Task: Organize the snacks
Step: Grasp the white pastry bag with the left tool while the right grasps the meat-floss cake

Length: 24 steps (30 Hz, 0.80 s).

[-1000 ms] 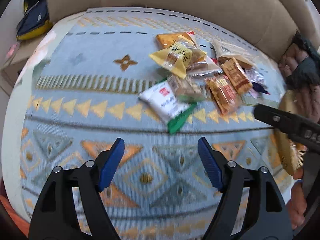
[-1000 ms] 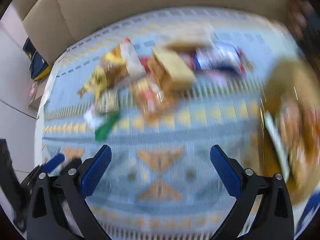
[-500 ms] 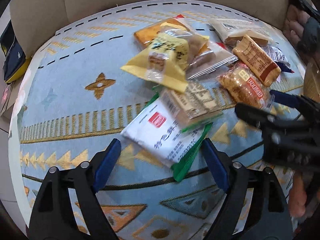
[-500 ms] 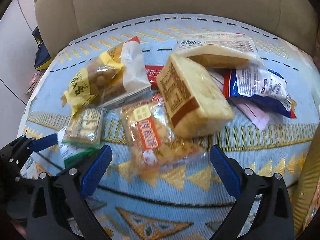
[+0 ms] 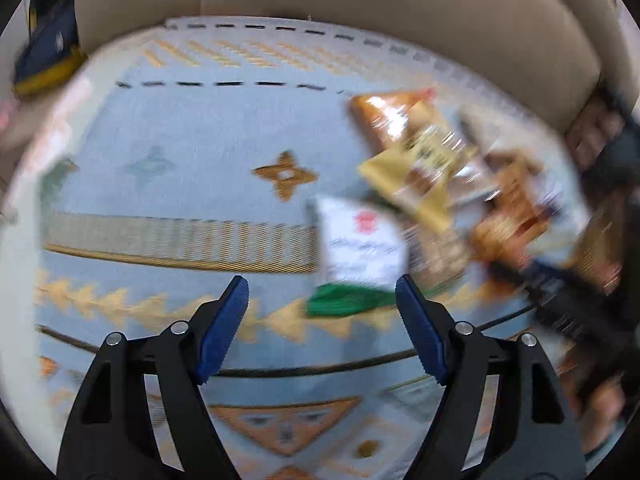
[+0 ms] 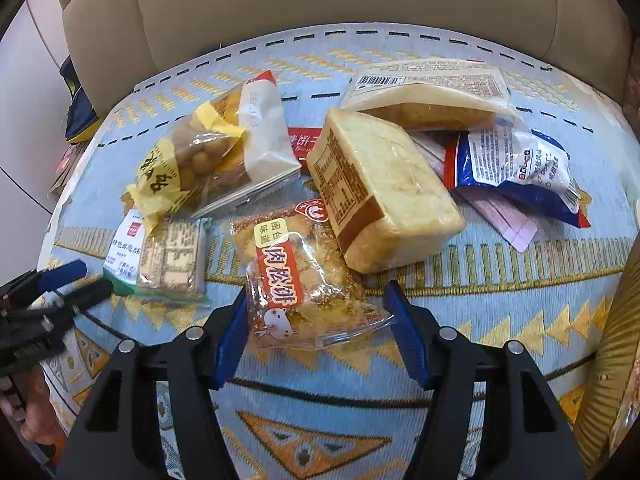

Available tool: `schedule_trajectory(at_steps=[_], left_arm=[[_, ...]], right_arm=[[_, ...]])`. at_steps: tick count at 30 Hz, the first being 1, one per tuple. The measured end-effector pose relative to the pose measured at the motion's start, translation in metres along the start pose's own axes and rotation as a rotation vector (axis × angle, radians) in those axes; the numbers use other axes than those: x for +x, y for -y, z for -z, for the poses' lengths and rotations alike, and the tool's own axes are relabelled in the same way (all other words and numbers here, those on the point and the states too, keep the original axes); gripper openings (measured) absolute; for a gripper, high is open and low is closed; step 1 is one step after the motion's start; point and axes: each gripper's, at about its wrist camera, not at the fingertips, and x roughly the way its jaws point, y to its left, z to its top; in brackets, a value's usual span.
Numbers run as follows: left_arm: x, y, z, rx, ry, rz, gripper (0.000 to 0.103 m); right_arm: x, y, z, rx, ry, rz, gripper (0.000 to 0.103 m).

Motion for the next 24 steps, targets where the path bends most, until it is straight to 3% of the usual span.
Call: schedule_trajectory(at_steps=[3, 5, 8, 9, 10, 14, 17, 24], left_arm=[[0.014, 0.011, -0.009, 0.006, -0.007, -0.026, 0.076], [0.033, 0.023, -0.011, 0.06, -0.047, -0.114, 0.072], [0.043, 0.042, -0.009, 0.149, -0.032, -0.21, 0.07], [0.044, 0.044, -0.009, 0.162, -0.028, -0.223, 0.062], [0.043, 0.047, -0.008, 0.174, -0.021, -0.216, 0.05], [0.032, 0.046, -0.003, 0.168, -0.022, -0.236, 0.049], [0.011, 0.042, 0.013, 0.133, -0.019, -0.202, 0.049], [-0.04, 0.051, 0.066, 0.103, -0.046, -0.181, 0.049]], right_arm=[[-0.002, -0.003, 0.002, -0.015, -0.005, 0.007, 0.063], [-0.003, -0.006, 0.004, -0.026, -0.004, 0.014, 0.063], [-0.001, -0.009, 0.004, -0.041, -0.006, 0.014, 0.063], [0.0, -0.009, 0.003, -0.042, -0.007, 0.007, 0.063], [0.001, -0.01, 0.003, -0.042, -0.006, 0.001, 0.063], [0.004, -0.011, 0.004, -0.054, 0.003, -0.006, 0.063], [0.004, -0.012, 0.008, -0.057, -0.001, -0.011, 0.063], [-0.012, -0.008, 0.031, 0.047, -0.089, -0.043, 0.062]])
